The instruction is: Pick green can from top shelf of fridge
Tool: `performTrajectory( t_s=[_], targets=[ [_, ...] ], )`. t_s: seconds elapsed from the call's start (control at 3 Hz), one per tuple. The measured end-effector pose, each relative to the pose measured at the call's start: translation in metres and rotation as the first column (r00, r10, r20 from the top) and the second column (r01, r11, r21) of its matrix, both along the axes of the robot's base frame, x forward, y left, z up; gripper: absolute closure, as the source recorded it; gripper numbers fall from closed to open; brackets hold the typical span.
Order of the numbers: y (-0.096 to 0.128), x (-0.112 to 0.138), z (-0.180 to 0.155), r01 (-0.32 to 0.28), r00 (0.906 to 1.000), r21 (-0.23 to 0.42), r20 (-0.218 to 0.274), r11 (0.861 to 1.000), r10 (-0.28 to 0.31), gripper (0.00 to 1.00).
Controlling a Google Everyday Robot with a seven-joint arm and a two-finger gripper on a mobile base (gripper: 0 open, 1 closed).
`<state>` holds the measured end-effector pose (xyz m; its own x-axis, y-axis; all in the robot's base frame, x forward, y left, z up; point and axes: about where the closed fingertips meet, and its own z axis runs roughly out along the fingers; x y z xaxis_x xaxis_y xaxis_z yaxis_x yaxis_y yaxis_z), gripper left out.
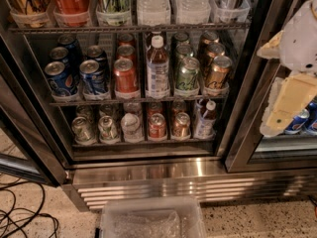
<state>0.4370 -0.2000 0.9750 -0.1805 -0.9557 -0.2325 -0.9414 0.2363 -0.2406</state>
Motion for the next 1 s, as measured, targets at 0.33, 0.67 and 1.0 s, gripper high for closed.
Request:
performTrajectory(
  t_s=[0.33,0.67,1.0],
  targets=[
    [0.020,-0.003,-0.003,-0.057,0.9983,0.040,0.009,0.998,0.057,0.00],
    [0.031,-0.006,-0.004,-0.090,0.9959,0.062,0.014,0.994,0.090,0.00],
    [0.039,-0.007,-0.005,-0.112,0.9937,0.077,0.016,0.991,0.111,0.00]
  ],
)
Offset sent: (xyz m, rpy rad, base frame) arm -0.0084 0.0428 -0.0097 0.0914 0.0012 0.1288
